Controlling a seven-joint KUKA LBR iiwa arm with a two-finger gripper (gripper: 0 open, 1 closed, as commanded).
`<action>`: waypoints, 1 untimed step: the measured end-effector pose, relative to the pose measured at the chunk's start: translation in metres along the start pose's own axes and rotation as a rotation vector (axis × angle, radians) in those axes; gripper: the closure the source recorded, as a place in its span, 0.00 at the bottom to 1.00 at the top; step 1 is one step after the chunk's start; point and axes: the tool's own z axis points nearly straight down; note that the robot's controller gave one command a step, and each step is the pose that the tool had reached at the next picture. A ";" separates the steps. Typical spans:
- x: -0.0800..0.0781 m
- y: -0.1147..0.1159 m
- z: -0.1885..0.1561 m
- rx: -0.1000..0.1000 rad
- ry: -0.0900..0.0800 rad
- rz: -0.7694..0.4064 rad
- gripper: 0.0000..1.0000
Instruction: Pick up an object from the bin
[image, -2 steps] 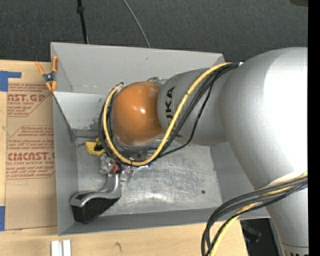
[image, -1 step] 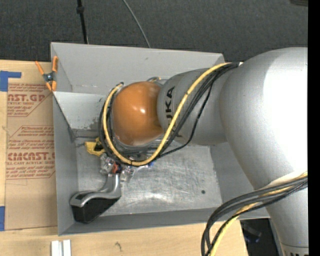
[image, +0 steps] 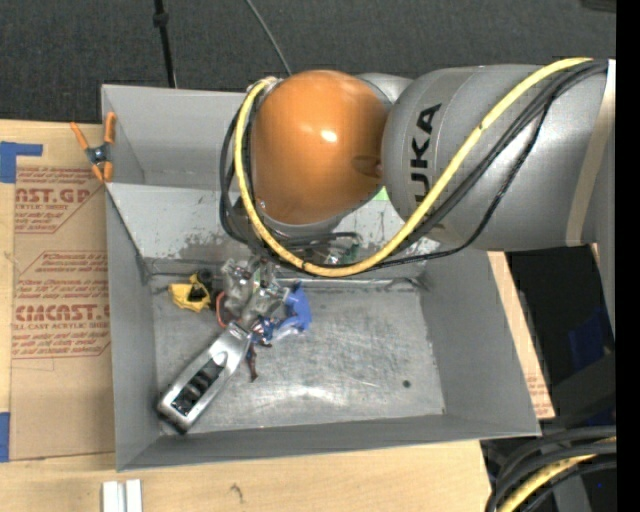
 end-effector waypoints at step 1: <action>0.001 0.001 0.001 -0.002 0.002 0.000 1.00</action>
Offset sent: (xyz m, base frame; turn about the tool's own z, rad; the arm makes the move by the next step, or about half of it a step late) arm -0.0013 -0.0012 -0.0920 -0.0084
